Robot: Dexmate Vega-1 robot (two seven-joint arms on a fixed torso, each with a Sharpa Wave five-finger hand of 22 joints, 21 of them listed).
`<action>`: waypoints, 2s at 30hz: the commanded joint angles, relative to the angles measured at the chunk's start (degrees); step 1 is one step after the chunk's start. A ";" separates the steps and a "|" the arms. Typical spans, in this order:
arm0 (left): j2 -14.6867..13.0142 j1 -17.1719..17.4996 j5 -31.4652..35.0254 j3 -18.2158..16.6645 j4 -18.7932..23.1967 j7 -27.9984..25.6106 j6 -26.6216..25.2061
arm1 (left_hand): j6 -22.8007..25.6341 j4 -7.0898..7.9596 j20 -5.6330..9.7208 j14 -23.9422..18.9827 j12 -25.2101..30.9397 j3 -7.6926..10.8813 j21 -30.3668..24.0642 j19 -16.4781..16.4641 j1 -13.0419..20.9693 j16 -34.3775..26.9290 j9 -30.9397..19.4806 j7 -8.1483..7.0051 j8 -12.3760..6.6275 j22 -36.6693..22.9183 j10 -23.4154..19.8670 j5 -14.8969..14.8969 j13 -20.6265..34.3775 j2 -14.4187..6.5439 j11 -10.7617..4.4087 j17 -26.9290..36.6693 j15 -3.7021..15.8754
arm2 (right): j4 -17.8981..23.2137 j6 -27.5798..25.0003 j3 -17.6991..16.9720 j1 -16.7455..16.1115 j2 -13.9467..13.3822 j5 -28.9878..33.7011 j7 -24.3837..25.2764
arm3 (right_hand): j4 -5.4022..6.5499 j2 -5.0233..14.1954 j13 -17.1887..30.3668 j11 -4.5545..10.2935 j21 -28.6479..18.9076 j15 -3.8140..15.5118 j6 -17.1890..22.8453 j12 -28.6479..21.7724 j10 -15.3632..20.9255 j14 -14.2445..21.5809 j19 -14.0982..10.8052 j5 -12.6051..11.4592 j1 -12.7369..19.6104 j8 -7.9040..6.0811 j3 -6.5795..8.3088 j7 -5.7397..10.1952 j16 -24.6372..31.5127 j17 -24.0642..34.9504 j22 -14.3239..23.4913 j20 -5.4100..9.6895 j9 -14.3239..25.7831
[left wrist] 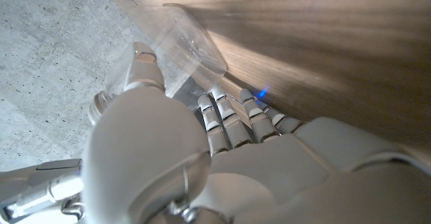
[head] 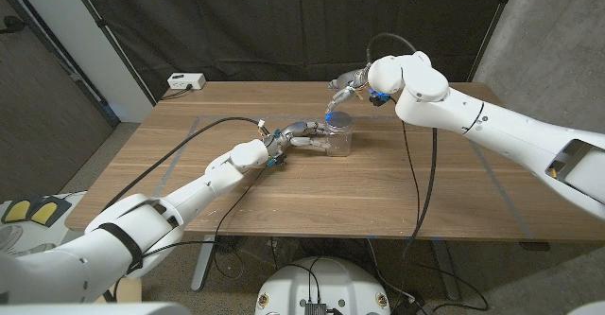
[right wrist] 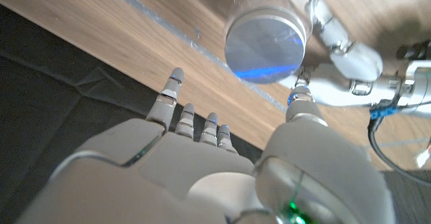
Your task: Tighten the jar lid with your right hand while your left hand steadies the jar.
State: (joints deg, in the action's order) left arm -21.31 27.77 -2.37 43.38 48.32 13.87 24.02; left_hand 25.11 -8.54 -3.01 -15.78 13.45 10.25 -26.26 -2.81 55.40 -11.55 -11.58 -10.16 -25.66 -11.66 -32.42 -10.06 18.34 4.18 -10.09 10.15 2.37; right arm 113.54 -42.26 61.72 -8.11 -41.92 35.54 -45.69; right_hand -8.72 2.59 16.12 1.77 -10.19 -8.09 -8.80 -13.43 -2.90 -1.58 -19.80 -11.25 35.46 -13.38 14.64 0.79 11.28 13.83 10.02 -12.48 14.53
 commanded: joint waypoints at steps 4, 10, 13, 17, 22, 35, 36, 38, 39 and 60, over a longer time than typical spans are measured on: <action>-0.15 -0.03 0.19 0.06 0.51 -0.30 -0.47 | 5.17 0.20 -4.74 0.53 -0.20 0.37 0.08 0.63 7.51 0.20 -0.48 1.70 -0.46 -0.23 -0.18 -0.17 0.25 -7.77 -0.24 0.17 5.20 | -2.03 1.43 -0.69 2.49 1.61 5.12 -24.01 | -0.58 -0.08 0.28 0.03 -0.52 -0.13 -0.53 -0.44 -0.49 0.39 0.24 -0.37 1.43 -0.29 0.43 -0.43 0.58 0.11 0.16 -0.17 0.12; -0.25 0.01 0.21 0.06 0.67 -0.24 -0.75 | 5.23 0.21 -4.73 0.57 -0.23 0.33 0.10 0.67 7.52 0.19 -0.48 1.64 -0.45 -0.22 -0.17 -0.17 0.27 -7.79 -0.23 0.17 5.22 | -2.87 3.46 -2.79 1.47 1.97 1.97 -23.56 | -0.62 -0.77 0.47 -0.87 -0.87 -0.15 -0.68 -0.98 -0.10 1.99 -0.36 -0.42 1.82 -0.24 0.22 -1.24 1.20 0.05 0.25 -0.13 0.17; -0.21 -0.03 0.22 0.07 0.54 -0.26 -0.66 | 5.30 0.21 -4.62 0.55 -0.20 0.31 0.12 0.70 7.52 0.17 -0.48 1.68 -0.47 -0.21 -0.26 -0.17 0.28 -7.77 0.03 0.17 5.27 | -3.53 4.10 -2.29 1.67 2.46 2.26 -23.69 | -0.81 -0.76 0.60 -1.05 -1.23 0.06 -1.28 -1.10 -0.44 2.28 -1.20 -0.60 2.71 -0.04 0.46 -0.37 1.26 0.01 0.32 -0.05 0.18; -0.25 0.01 0.24 0.08 0.65 -0.28 -0.79 | 5.29 0.22 -4.56 0.57 -0.23 0.27 0.12 0.68 7.52 0.16 -0.49 1.82 -0.44 -0.20 -0.25 -0.17 0.30 -7.76 -0.04 0.17 5.28 | -4.61 4.90 -1.57 1.94 3.26 2.76 -23.95 | -1.03 -0.41 0.90 -2.35 -1.85 0.19 -2.45 -1.21 -1.79 2.36 -3.59 -0.83 5.71 0.20 1.35 5.46 1.14 -0.08 0.34 -0.09 0.15; -0.48 0.18 0.17 0.01 1.06 -0.20 -1.15 | 5.34 0.28 -4.55 0.61 -0.26 0.23 0.17 0.81 7.45 0.17 -0.50 1.79 -0.43 -0.20 -0.20 -0.16 0.33 -7.81 0.21 0.18 5.23 | -5.56 5.38 -1.11 1.87 4.04 3.83 -23.58 | -0.85 -0.06 1.09 -4.76 -1.96 0.16 -2.58 -0.90 -3.51 2.08 -4.77 -0.72 7.16 0.08 1.75 7.68 1.02 -0.06 0.30 -0.10 0.16; -0.29 -0.06 0.11 0.07 0.80 -0.01 -1.33 | 5.49 0.34 -4.45 0.59 -0.17 0.14 0.23 0.92 7.37 0.14 -0.51 1.78 -0.42 -0.19 -0.50 -0.16 0.38 -7.87 -0.05 0.17 5.33 | -7.35 7.65 -1.84 0.40 5.10 5.57 -20.21 | -0.98 1.45 1.22 -5.23 -1.84 0.52 1.66 -0.89 -6.15 0.46 -7.94 -0.66 12.00 -1.62 3.19 10.39 0.86 -0.45 0.14 -0.01 -0.02; -0.29 -0.06 0.10 0.08 0.80 0.00 -1.33 | 5.49 0.34 -4.48 0.59 -0.19 0.13 0.23 0.93 7.37 0.14 -0.51 1.81 -0.42 -0.19 -0.46 -0.16 0.38 -7.86 -0.07 0.17 5.31 | -7.37 7.69 -1.90 0.36 5.13 5.62 -20.27 | -1.01 1.68 1.23 -5.02 -1.95 0.99 2.48 -1.31 -5.32 1.34 -8.53 -0.74 12.66 -1.90 3.41 10.36 1.20 -0.46 0.15 0.05 -0.06; -0.30 -0.09 0.06 0.04 0.77 -0.01 -1.38 | 5.42 0.36 -4.51 0.65 -0.21 0.11 0.23 0.92 7.34 0.16 -0.52 1.91 -0.38 -0.19 -0.44 -0.15 0.39 -7.87 0.14 0.17 5.32 | -7.79 7.75 -1.50 0.53 5.35 6.42 -20.49 | -1.28 2.18 1.23 -4.58 -2.18 1.98 2.83 -1.61 -4.90 2.20 -9.65 -0.90 14.26 -1.97 4.02 10.69 1.48 -0.47 0.15 0.19 -0.13; -0.32 -0.14 0.18 0.10 0.76 -0.04 -1.41 | 5.47 0.36 -4.47 0.59 -0.21 0.10 0.23 0.91 7.33 0.13 -0.52 1.86 -0.40 -0.19 -0.43 -0.15 0.40 -7.87 0.04 0.17 5.36 | -7.81 7.60 -1.60 0.34 5.42 6.67 -20.20 | -1.38 2.22 1.25 -4.47 -2.26 2.10 3.12 -1.86 -4.41 2.43 -10.10 -0.93 14.87 -2.07 4.18 10.81 1.53 -0.49 0.15 0.20 -0.15; 0.95 -1.50 0.43 0.58 -2.33 0.08 -0.59 | 5.38 0.33 -4.43 0.74 -0.34 0.02 0.26 1.01 7.35 0.18 -0.53 2.03 -0.25 -0.21 -0.26 -0.18 0.46 -7.91 0.22 0.15 5.29 | -8.49 5.07 -4.54 -2.69 6.79 5.24 -14.92 | 2.75 1.47 1.94 -6.04 -5.87 10.26 18.15 -11.55 13.24 23.85 -34.68 -1.51 17.65 -5.79 -0.82 6.16 9.41 2.79 -0.25 9.29 -0.83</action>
State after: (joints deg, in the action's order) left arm -20.98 26.99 -2.13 43.67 47.70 13.91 22.90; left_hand 25.72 -8.42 -2.49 -15.26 13.18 10.04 -26.13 -2.29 55.40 -11.47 -11.58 -10.76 -25.75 -11.72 -32.47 -9.97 18.47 4.17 -10.01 10.12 2.51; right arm 105.21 -35.39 58.67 -9.10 -35.83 41.90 -63.82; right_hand -6.56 3.51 17.97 -3.72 -15.69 1.84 7.42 -24.12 8.74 20.31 -52.47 -12.47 54.68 -18.52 14.70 7.82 19.98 16.15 9.64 -4.04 13.55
